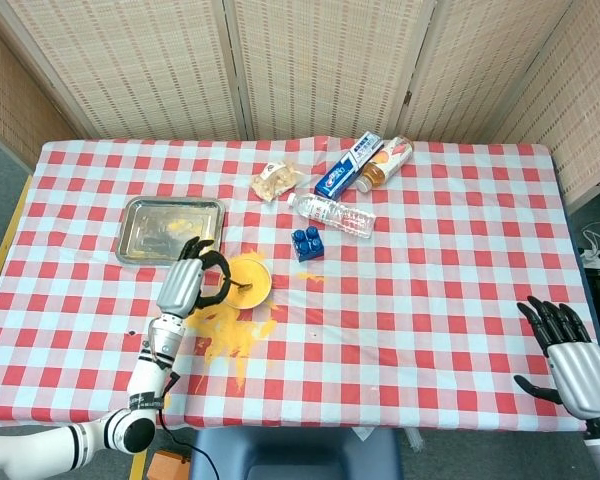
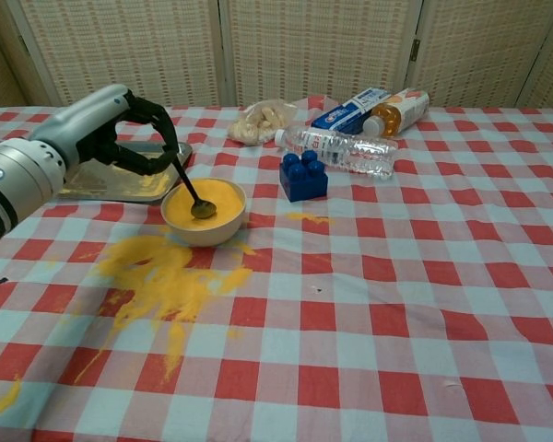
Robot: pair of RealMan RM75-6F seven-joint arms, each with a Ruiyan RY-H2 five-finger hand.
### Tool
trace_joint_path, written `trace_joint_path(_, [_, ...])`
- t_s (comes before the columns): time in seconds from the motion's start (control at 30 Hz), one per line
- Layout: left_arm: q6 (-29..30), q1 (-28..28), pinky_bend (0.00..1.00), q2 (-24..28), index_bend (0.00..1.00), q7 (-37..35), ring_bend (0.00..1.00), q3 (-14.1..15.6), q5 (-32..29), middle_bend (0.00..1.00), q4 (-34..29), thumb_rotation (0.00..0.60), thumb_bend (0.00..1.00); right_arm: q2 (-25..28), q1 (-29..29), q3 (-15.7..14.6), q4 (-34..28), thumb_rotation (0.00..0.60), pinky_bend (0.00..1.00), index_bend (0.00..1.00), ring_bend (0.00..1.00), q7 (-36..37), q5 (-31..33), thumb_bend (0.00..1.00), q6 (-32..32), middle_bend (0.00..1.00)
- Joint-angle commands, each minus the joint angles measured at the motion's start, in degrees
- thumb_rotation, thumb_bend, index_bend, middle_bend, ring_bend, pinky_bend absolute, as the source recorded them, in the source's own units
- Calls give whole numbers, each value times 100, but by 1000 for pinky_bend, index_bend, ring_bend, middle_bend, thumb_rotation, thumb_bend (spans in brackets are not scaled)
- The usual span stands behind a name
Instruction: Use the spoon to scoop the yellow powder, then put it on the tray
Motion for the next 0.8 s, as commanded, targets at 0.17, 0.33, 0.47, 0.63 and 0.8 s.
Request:
trace_joint_path(0.17, [436, -35, 52, -281, 824, -50, 124, 77, 505, 417, 496, 600, 667, 7, -3, -4, 2, 600, 0, 0, 0, 8, -9, 54, 5, 0])
trace_joint_path(0.33, [445, 15, 52, -233, 823, -79, 125, 129, 559, 418, 346, 600, 667, 15, -17, -5, 4, 600, 0, 0, 0, 24, -30, 55, 42, 0])
trace_joint_path(0.47, [370, 81, 52, -114, 823, -108, 124, 179, 518, 418, 30, 600, 667, 20, -23, -10, 4, 600, 0, 0, 0, 32, -43, 54, 53, 0])
trace_joint_path(0.63, [264, 153, 52, 94, 824, -83, 125, 220, 442, 417, -436, 600, 667, 24, -19, -27, 0, 600, 0, 0, 0, 35, -74, 54, 41, 0])
trace_joint_path(0.8, [118, 178, 52, 223, 823, -23, 125, 224, 269, 418, -637, 600, 667, 29, -33, -32, -2, 600, 0, 0, 0, 43, -98, 54, 76, 0])
